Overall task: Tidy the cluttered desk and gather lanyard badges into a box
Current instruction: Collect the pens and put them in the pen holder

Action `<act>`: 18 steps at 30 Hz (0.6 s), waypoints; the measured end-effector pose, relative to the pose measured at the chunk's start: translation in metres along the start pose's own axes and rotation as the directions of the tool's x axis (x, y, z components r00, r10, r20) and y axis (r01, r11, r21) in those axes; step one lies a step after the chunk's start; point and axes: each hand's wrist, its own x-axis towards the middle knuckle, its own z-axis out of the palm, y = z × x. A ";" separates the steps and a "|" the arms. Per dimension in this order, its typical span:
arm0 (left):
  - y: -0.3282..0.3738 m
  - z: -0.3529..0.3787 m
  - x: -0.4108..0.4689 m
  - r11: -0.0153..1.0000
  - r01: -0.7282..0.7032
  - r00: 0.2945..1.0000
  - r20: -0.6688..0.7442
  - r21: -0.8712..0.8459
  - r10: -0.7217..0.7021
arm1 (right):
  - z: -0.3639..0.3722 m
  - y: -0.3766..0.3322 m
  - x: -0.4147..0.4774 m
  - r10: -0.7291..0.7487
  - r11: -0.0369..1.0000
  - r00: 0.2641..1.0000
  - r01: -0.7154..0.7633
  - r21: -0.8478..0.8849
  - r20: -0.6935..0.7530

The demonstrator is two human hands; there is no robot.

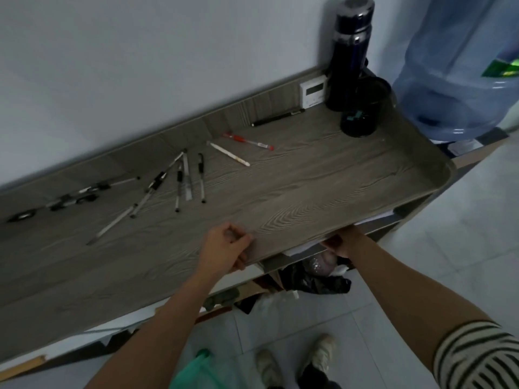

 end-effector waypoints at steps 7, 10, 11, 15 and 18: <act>-0.001 -0.008 0.007 0.988 0.055 0.995 0.096 -0.141 -0.041 | -0.009 0.013 -0.006 -0.024 0.885 0.997 -0.011 -0.466 -0.069; -0.003 -0.012 0.009 0.987 0.069 0.988 0.146 -0.147 -0.048 | -0.016 0.018 -0.020 -0.130 0.800 0.982 0.023 -0.599 -0.137; -0.004 -0.015 0.010 0.987 0.066 0.987 0.152 -0.147 -0.044 | -0.017 0.019 -0.026 -0.197 0.790 0.968 0.061 -0.610 -0.158; -0.011 -0.037 0.025 0.997 -0.012 0.989 0.143 -0.082 0.024 | -0.009 0.014 -0.063 -0.553 0.683 0.805 0.289 -0.671 -0.216; -0.018 -0.070 0.033 0.996 -0.087 0.990 0.112 -0.009 0.088 | 0.003 0.024 -0.100 -0.741 0.480 0.644 0.312 -0.820 -0.189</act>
